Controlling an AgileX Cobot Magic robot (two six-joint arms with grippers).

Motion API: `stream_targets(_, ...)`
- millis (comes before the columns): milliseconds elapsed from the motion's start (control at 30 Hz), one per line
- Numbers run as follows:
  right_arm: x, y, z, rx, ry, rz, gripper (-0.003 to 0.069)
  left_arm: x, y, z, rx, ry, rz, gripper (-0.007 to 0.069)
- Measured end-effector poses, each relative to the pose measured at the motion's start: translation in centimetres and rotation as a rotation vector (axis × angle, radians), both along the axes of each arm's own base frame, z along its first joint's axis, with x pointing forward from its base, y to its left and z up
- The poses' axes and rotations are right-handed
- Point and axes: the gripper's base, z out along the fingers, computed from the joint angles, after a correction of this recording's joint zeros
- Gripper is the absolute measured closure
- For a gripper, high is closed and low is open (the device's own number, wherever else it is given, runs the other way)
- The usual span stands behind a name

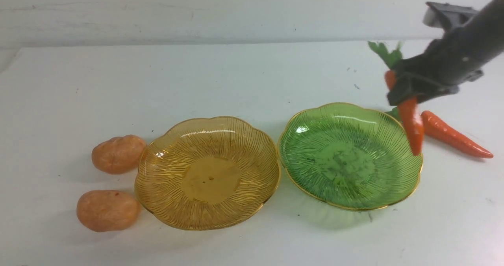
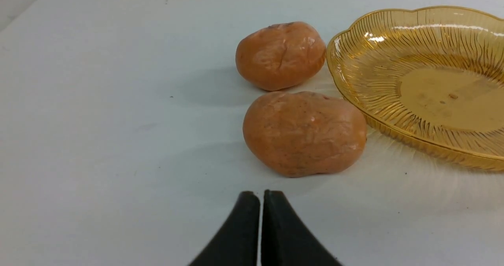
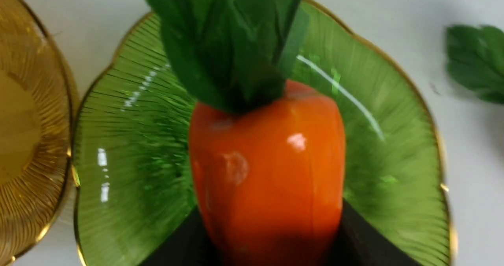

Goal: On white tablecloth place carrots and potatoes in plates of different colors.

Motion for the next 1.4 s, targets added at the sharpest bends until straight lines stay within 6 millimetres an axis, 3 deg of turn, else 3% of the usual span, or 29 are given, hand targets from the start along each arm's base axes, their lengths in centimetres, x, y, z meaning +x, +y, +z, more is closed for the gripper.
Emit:
stream_targets(133,0.5,5.1,-2.6,-0.039,-0.023,0.106,0.0351,0.0,0.0,0.0,0.000,0.000,0.000,0.0628)
stream_targets(233,0.8,7.3,-5.3,-0.097,-0.004,0.128,0.0274,0.0,0.0,0.0,0.000,0.000,0.000,0.0628)
stream_targets(333,1.0,7.6,-6.1,-0.134,0.007,0.108,0.0186,0.0,0.0,0.0,0.000,0.000,0.000,0.0628)
stream_targets(467,1.2,7.2,-5.7,-0.200,0.000,0.113,0.0099,0.0,0.0,0.0,0.000,0.000,0.000,0.0628)
stream_targets(600,1.3,6.5,-4.6,-0.299,0.004,0.151,0.0078,0.0,0.0,0.0,0.000,0.000,0.000,0.0628)
stream_targets(700,1.8,4.7,-2.7,-0.425,0.010,0.167,0.0169,0.0,0.0,0.0,0.000,0.000,0.000,0.0628)
stream_targets(833,3.0,1.0,-1.7,-0.461,-0.005,0.088,0.0383,0.0,0.0,0.0,0.000,0.000,0.000,0.0628)
stream_targets(867,3.2,-0.7,-1.7,-0.467,0.005,0.051,0.0481,0.0,0.0,0.0,0.000,0.000,0.000,0.0628)
stream_targets(933,3.4,-2.6,-1.6,-0.468,0.017,0.010,0.0577,0.0,0.0,0.0,0.000,0.000,0.000,0.0628)
stream_targets(1000,3.6,-6.3,-1.7,-0.464,0.041,-0.078,0.0645,0.0,0.0,0.0,0.000,0.000,0.000,0.0628)
stream_targets(1167,3.7,-11.6,-3.5,-0.353,0.116,-0.210,0.0659,0.0,0.0,0.0,0.000,0.000,0.000,0.0628)
stream_targets(1267,4.0,-12.1,-4.8,-0.261,0.141,-0.201,0.0608,0.0,0.0,0.0,0.000,0.000,0.000,0.0628)
stream_targets(1400,4.5,-11.1,-6.4,-0.182,0.165,-0.157,0.0459,0.0,0.0,0.0,0.000,0.000,0.000,0.0628)
